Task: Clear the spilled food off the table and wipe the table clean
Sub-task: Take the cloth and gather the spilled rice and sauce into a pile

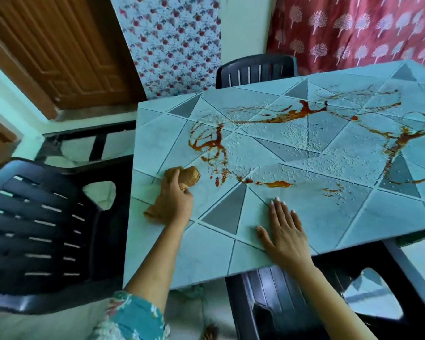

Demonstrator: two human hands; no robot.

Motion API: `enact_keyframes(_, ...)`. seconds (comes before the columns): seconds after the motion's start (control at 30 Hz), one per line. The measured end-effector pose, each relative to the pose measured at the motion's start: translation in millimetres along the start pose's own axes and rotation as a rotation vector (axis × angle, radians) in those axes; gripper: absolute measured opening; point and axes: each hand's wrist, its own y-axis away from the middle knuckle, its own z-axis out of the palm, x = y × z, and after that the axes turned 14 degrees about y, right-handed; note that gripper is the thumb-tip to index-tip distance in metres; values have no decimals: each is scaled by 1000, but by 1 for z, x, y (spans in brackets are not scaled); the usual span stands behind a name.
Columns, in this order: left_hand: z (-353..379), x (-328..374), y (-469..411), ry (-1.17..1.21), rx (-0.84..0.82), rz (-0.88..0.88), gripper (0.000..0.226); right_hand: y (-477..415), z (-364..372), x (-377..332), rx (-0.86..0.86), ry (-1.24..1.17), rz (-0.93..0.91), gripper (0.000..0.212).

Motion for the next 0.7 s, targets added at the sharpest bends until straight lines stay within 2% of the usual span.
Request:
enact_keyframes(0.1,30,23,8,69,-167,63,58,-1,-3,-1,-3,29,8,87)
enact_keyframes(0.2,35,43,10,327,-352,105,53,-2,-7,-2,-44,47,37,80)
enact_keyframes(0.3,8,36,-11,487,-178,147,53,-1,-7,-3,-40,55,49,78)
enact_keyframes(0.37,-14,17,-38,364,-40,133,51,0,-7,-4,-31,62,54,78)
enact_keyframes(0.47,-32,-9,-73,179,8,63,51,0,-7,-4,-7,75,59,77)
enact_keyframes(0.6,-8,3,-69,68,-29,87,57,0,-4,-4,8,81,62,74)
enact_keyframes(0.7,19,36,-46,105,-203,166,55,-1,-4,-3,12,68,62,74)
